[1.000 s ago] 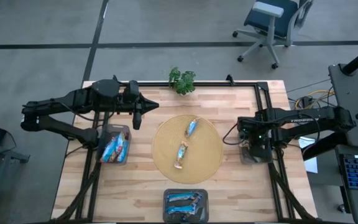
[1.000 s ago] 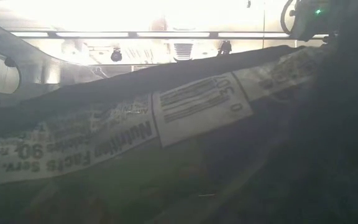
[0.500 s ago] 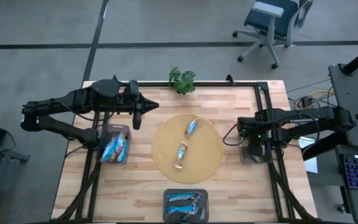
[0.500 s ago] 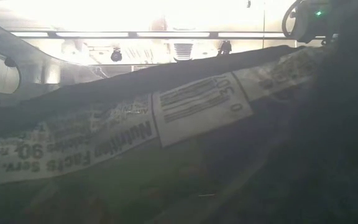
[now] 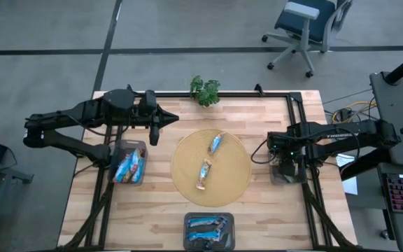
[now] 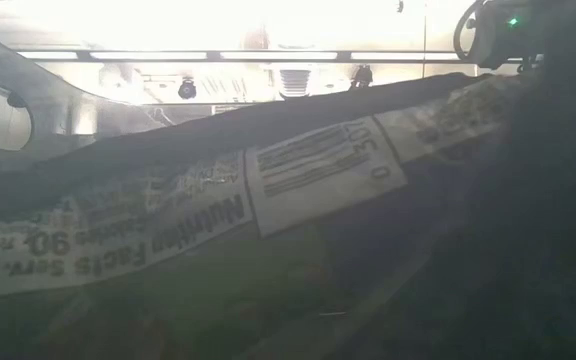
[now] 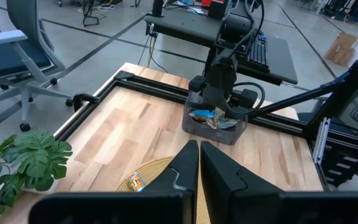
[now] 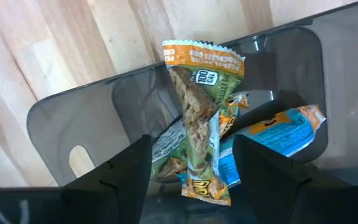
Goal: Pick and place Granola Bars by type
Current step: Put the top yellow granola bar into the top right bin
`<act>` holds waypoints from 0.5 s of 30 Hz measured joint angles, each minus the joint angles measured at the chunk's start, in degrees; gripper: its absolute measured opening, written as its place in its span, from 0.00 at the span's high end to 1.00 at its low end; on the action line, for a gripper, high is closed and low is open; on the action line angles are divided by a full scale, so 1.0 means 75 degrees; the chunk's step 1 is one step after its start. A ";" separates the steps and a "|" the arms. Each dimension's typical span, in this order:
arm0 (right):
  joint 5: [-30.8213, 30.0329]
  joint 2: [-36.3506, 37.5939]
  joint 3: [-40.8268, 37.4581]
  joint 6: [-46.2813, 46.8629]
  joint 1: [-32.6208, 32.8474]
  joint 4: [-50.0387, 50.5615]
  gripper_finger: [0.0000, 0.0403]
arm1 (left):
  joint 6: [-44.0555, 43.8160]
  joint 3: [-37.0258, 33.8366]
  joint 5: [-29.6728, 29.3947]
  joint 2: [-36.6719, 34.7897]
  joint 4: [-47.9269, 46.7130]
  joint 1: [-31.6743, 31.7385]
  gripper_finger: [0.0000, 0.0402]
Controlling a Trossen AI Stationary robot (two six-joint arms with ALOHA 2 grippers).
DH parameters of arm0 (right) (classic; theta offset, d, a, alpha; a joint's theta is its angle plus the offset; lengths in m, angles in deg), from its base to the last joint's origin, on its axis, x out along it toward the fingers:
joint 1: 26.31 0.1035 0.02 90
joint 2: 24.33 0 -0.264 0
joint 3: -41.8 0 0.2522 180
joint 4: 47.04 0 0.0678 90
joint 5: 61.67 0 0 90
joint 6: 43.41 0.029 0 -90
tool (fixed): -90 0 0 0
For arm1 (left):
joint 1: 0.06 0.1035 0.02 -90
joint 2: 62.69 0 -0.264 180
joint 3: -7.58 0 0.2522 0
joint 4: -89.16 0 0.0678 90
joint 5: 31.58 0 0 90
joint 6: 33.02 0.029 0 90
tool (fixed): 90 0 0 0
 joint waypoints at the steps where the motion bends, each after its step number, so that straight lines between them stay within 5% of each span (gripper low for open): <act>1: 0.0021 0.0000 0.0005 0.0005 0.0000 0.0013 0.47 | -0.0002 0.0000 -0.0003 -0.0001 -0.0001 0.0004 1.00; 9: 0.0265 0.0012 0.0536 0.0187 -0.0003 0.0109 0.47 | -0.0003 0.0000 -0.0003 -0.0002 -0.0003 0.0015 1.00; 15: -0.0381 0.0009 0.0621 0.0135 -0.0003 0.0400 0.51 | -0.0003 0.0000 -0.0004 0.0000 -0.0003 0.0024 1.00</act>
